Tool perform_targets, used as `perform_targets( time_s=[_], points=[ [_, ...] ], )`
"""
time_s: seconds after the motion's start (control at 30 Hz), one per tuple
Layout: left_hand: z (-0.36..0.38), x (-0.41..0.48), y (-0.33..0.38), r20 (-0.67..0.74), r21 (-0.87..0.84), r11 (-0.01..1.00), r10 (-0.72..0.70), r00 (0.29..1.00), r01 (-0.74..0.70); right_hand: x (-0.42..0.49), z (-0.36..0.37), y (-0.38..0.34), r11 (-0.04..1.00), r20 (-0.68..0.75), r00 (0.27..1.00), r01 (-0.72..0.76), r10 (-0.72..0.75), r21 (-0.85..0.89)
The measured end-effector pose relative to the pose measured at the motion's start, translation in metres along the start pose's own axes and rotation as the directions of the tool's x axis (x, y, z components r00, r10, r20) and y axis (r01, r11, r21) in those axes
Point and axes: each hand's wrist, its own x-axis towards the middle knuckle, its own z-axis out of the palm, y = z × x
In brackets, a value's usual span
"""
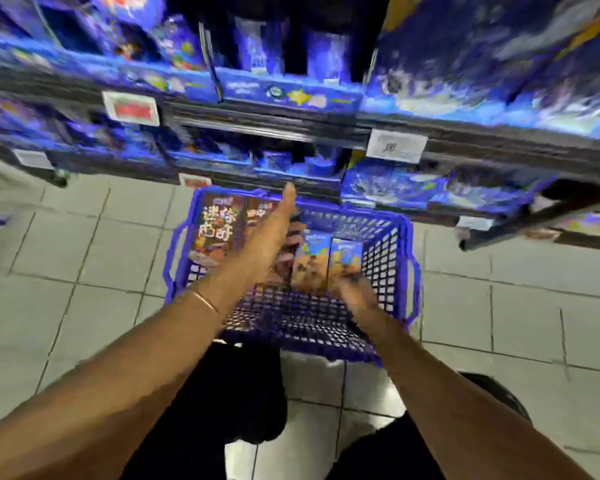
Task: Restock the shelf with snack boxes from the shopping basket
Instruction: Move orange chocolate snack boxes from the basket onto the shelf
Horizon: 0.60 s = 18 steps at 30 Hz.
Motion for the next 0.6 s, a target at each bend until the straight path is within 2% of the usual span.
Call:
perform_targets(
  time_s=[0.1, 0.23, 0.37, 0.5, 0.6],
  points=[
    [0.003, 0.033, -0.006, 0.037, -0.050, 0.998, -0.023, 0.999, 0.025, 0.058, 0.030, 0.017, 0.949, -0.117, 0.991, 0.020, -0.060, -0.315],
    [0.003, 0.048, -0.013, 0.037, -0.170, 0.985, -0.025, 0.999, 0.031, 0.099, 0.053, 0.041, 0.858, -0.181, 0.976, 0.011, -0.121, -0.514],
    [0.012, 0.039, -0.010, 0.053, -0.180, 0.984, 0.005, 0.999, 0.005, 0.119, 0.059, 0.057, 0.876, -0.125, 0.972, 0.117, -0.197, -0.469],
    [0.018, 0.021, 0.001, 0.104, -0.272, 0.962, 0.026, 0.994, 0.004, 0.115, 0.043, 0.058, 0.855, -0.176, 0.953, 0.128, -0.246, -0.502],
    [0.016, 0.017, 0.002, 0.077, -0.272, 0.962, 0.052, 0.996, -0.029, 0.119, 0.029, 0.058, 0.889, -0.093, 0.975, 0.141, -0.200, -0.436]
  ],
)
